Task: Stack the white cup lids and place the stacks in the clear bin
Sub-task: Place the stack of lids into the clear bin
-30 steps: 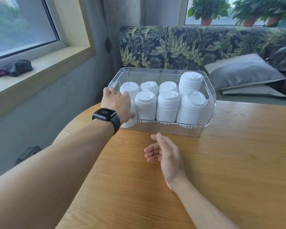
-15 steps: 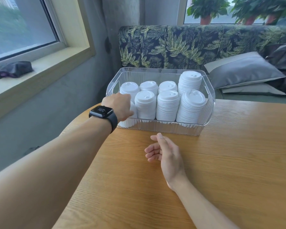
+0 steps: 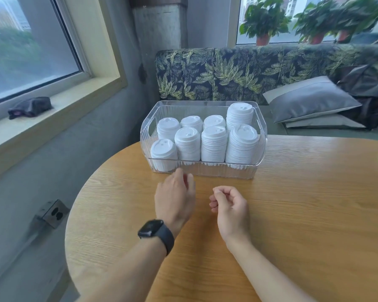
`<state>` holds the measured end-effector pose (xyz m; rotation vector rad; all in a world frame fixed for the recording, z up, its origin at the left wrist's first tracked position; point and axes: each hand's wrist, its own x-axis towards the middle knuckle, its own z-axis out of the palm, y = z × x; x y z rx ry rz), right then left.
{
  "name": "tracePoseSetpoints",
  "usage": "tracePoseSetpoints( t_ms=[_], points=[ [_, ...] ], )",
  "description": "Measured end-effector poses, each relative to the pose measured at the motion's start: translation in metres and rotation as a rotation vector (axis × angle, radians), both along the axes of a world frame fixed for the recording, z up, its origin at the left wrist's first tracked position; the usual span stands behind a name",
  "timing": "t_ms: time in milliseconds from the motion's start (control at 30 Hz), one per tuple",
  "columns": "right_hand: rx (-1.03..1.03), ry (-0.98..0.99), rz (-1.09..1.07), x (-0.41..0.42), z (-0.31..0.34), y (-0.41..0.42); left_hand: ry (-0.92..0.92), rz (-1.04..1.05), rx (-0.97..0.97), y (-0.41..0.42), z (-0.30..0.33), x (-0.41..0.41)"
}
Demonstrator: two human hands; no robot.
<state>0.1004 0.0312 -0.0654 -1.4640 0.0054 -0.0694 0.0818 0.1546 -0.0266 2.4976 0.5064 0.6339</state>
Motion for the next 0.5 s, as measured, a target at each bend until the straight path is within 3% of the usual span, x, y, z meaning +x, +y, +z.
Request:
tracePoseSetpoints(
  t_ms=[133,500],
  points=[
    [-0.09,-0.024,-0.06,-0.002,-0.002,-0.043,0.102,-0.062,-0.199,-0.04,-0.014,-0.021],
    [-0.203,0.003,-0.322,-0.001,-0.002,-0.203,0.184,-0.466,-0.316,-0.178,-0.02,-0.021]
  ],
)
